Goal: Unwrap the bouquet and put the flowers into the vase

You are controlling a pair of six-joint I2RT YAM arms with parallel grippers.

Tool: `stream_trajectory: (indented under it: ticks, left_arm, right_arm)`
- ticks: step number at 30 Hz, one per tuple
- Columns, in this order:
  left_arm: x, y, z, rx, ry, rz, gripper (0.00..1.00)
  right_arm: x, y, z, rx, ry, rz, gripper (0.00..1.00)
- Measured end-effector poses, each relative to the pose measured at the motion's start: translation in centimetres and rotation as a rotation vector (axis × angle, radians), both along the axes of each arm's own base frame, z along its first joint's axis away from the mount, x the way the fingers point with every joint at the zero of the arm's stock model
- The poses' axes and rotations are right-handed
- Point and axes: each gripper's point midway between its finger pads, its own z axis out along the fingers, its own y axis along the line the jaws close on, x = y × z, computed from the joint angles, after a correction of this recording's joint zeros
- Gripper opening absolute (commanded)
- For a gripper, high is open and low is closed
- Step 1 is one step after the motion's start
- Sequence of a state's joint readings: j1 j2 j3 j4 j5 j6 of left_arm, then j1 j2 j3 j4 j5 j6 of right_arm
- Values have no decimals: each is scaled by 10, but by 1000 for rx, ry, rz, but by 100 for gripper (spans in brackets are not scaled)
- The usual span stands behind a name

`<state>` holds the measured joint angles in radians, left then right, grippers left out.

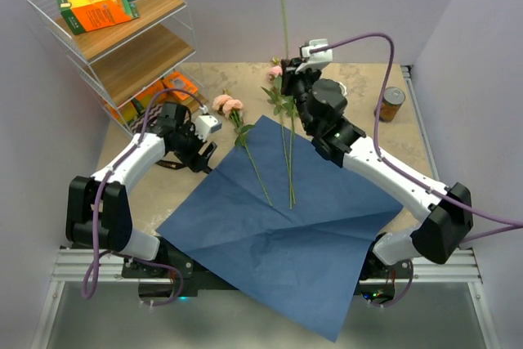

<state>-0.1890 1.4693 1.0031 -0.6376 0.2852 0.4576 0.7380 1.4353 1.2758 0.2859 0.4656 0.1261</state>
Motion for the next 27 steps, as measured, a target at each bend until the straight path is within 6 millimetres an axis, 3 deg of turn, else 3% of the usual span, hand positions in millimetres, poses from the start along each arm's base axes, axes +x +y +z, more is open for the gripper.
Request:
stream_trajectory:
  ticks: [2, 6, 12, 15, 19, 27]
  left_arm:
    - [-1, -2, 1, -8, 0, -12, 79]
    - [-4, -4, 2, -22, 8, -31, 79]
    - [-4, -3, 2, -36, 7, -45, 79]
    - [-5, -2, 2, -41, 8, -55, 79]
    - [-3, 0, 4, -48, 9, -58, 79]
    - [3, 2, 9, -58, -3, -70, 79]
  right_arm:
    - [3, -16, 36, -6, -120, -61, 0]
    - [9, -57, 88, -19, -316, -204, 0]
    - [13, -122, 130, -15, -483, -421, 0]
    - [17, -140, 134, -23, -524, -497, 0]
    - [29, -149, 127, -45, -538, -542, 0]
    - [54, -163, 92, -91, -508, -587, 0]
